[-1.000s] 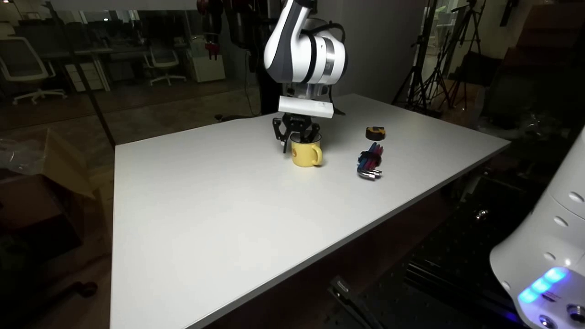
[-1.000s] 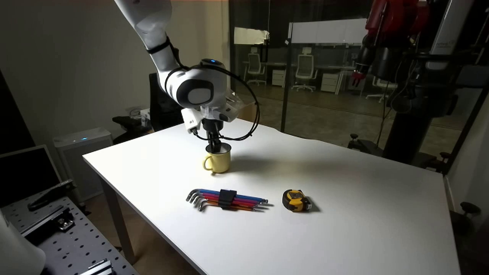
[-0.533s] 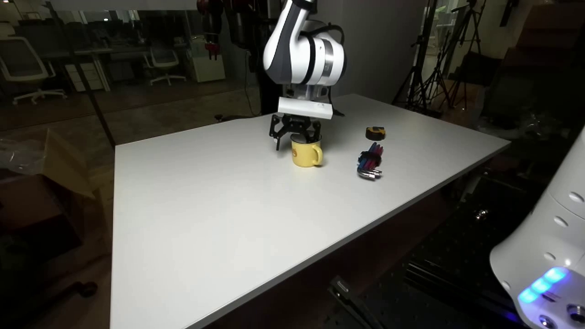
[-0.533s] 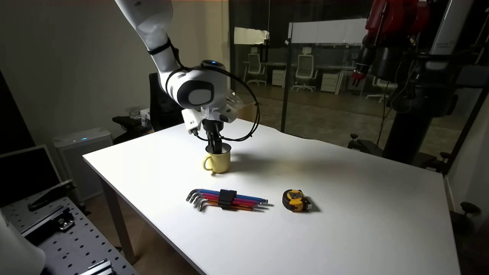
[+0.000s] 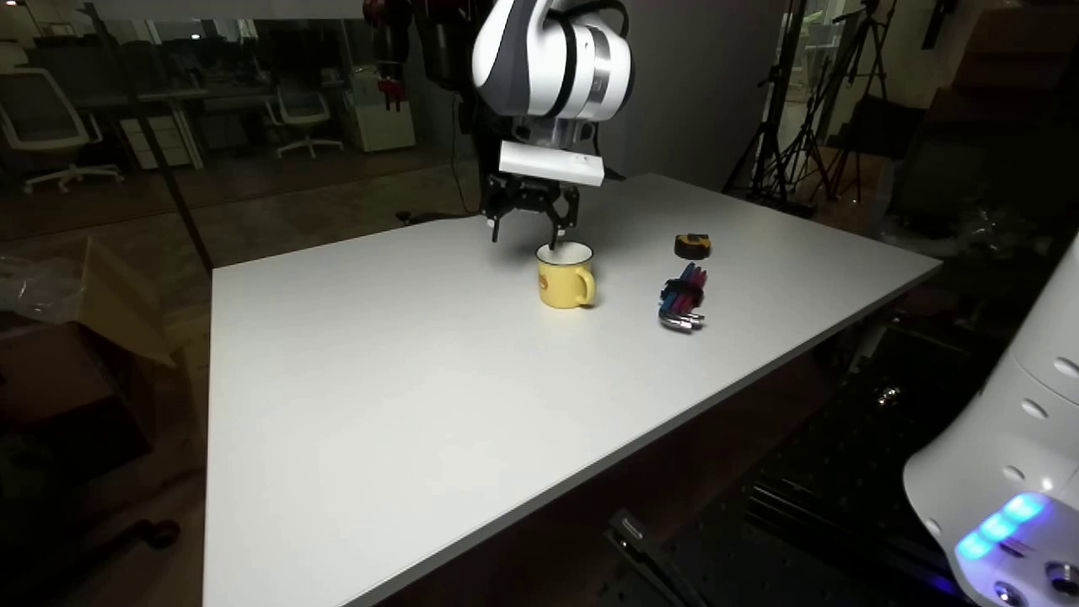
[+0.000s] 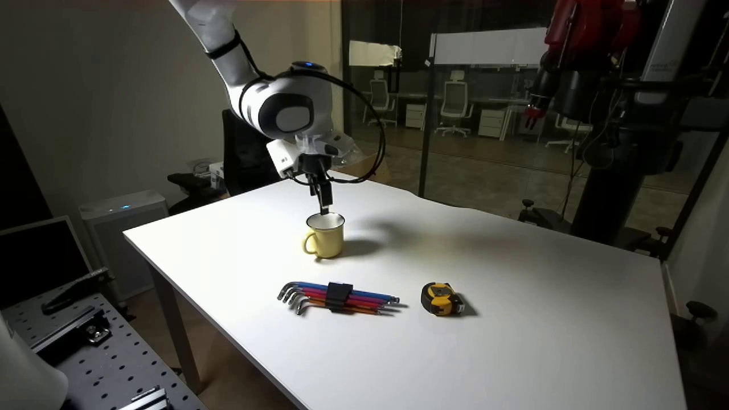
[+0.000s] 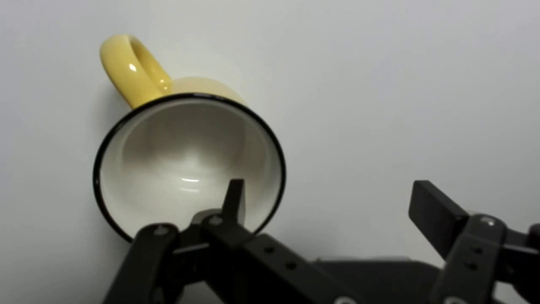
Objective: Move the cup to the right
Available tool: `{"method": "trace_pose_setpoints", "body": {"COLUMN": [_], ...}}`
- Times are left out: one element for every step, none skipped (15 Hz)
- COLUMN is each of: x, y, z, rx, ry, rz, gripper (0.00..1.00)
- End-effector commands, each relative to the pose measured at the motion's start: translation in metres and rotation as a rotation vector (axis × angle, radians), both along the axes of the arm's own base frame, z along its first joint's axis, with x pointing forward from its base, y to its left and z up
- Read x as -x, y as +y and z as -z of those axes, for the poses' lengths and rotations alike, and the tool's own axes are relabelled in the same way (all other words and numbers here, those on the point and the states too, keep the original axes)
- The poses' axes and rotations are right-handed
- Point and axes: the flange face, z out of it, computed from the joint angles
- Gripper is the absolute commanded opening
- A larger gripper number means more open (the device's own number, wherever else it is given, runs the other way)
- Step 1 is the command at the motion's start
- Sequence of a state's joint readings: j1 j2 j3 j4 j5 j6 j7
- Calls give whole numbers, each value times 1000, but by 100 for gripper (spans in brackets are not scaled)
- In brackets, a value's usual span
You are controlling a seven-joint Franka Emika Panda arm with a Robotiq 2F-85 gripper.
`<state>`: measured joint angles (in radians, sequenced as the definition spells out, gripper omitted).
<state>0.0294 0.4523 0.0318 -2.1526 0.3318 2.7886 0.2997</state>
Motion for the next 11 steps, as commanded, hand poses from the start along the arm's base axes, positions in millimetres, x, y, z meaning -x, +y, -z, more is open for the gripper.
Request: {"method": "trace_pose_setpoints", "body": {"x": [20,24,27,30,14,18,21,23,24,25,26], "y": [16,21,26,31,26,30,32,32,32,32,31], "z": [-51,-62,-72,-77,-60,-68,-73,-75,-74,-73,-72], "rx": [10,15,14,4,6,3,2,2,2,2,2], "ry": [-39,-49,-53,-50,-56,-57,-59,-59,-57,-54,-52], "rz": [-3,-17,-37,-51,-53,-62,-66,-68,-67,-67,-67], "gripper": [100,100,100,100,100,100,100,100,100,100,100]}}
